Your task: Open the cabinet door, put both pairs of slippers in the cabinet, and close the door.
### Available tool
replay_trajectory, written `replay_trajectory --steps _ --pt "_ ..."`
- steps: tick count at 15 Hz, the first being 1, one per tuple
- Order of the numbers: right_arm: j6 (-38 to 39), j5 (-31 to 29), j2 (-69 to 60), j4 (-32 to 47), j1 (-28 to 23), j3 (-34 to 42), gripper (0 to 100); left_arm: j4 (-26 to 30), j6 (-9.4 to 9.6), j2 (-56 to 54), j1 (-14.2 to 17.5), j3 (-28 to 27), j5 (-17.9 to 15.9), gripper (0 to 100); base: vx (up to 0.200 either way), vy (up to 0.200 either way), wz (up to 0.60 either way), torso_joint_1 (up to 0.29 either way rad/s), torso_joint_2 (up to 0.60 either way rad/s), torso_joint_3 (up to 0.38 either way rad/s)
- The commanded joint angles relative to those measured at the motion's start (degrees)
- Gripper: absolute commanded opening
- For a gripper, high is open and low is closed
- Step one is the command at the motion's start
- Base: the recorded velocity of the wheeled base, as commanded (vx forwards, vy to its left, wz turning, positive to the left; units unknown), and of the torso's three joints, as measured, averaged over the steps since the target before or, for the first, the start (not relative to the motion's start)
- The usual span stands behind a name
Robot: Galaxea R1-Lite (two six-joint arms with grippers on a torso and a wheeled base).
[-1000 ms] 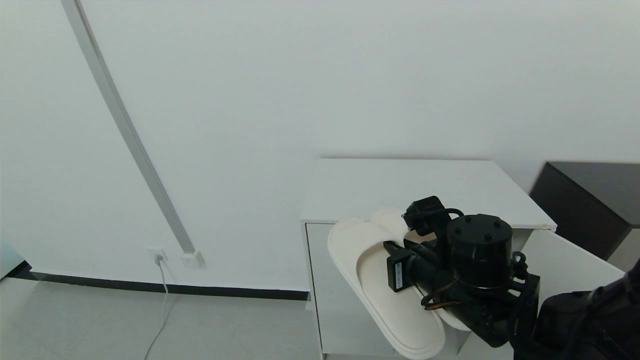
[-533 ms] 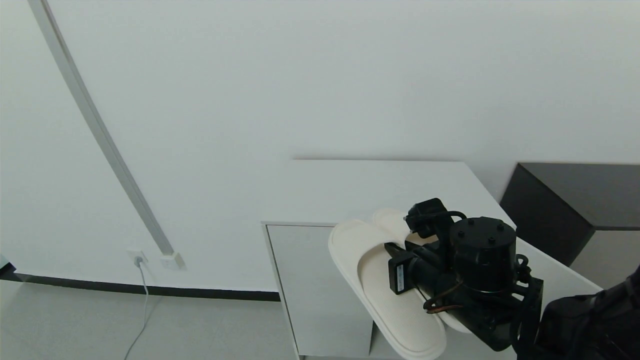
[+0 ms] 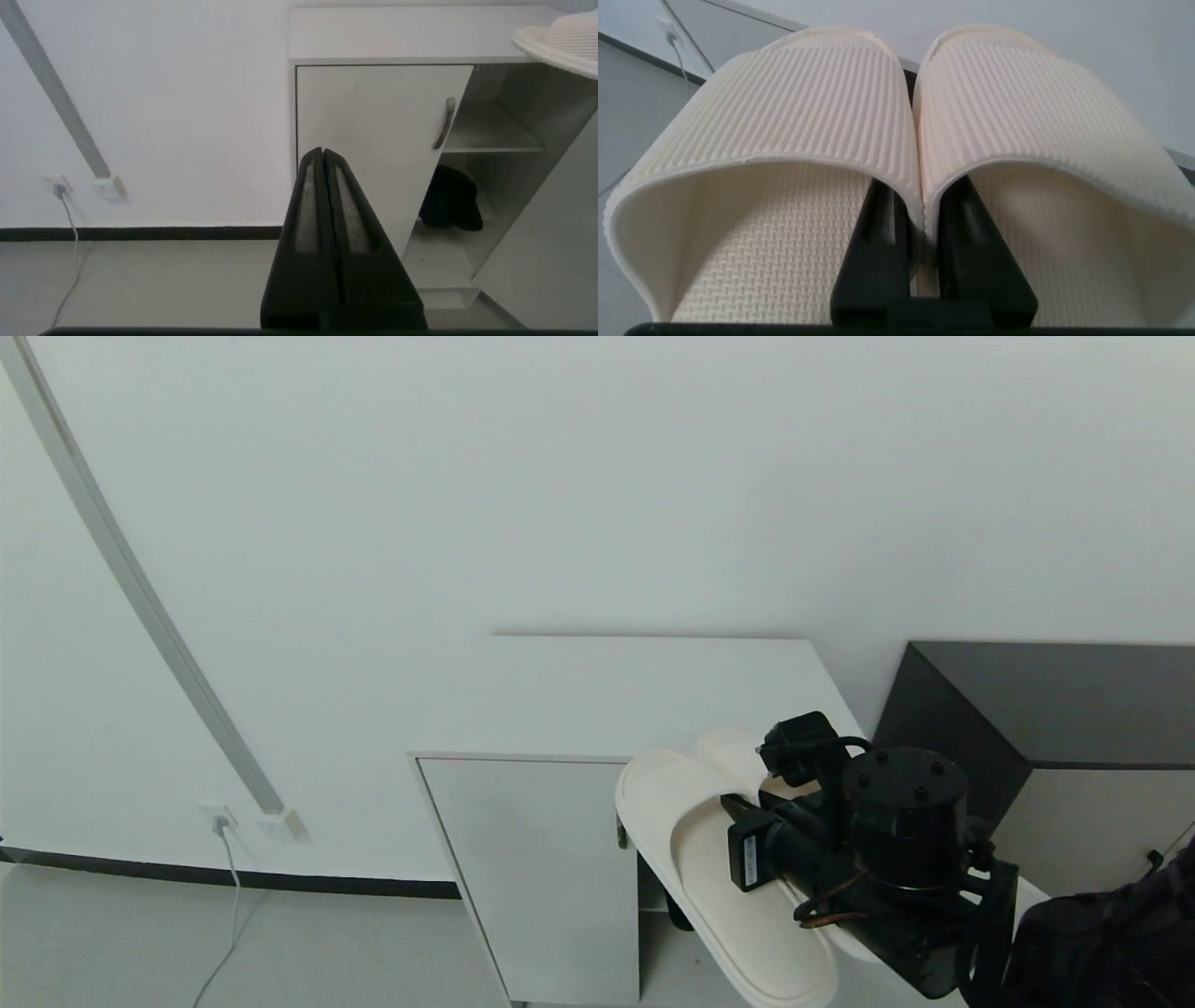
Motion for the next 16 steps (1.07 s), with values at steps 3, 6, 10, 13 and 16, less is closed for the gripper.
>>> replay_trajectory --steps 3,6,10,13,16 --pt "0.0 0.0 -0.4 -0.4 0.2 0.5 0 0.0 -0.01 0.0 0.0 0.0 0.0 0 0.0 0.0 0.0 0.0 0.0 0.0" --pt "-0.7 0.0 -0.8 -1.3 0.2 1.6 0 0.0 -0.1 0.0 0.0 0.0 0.0 0 0.0 0.0 0.0 0.0 0.0 0.0" --pt "-0.8 0.0 -0.9 -1.7 0.2 2.0 0 0.0 -0.19 0.0 0.0 0.0 0.1 0 0.0 0.0 0.0 0.0 0.0 0.0" --pt "-0.7 0.0 -2.4 -1.7 1.3 4.2 0 0.0 -0.19 0.0 0.0 0.0 0.1 0 0.0 0.0 0.0 0.0 0.0 0.0" --pt "-0.8 0.0 -2.3 -5.5 1.7 7.4 0 0.0 -0.19 0.0 0.0 0.0 0.1 0 0.0 0.0 0.0 0.0 0.0 0.0"
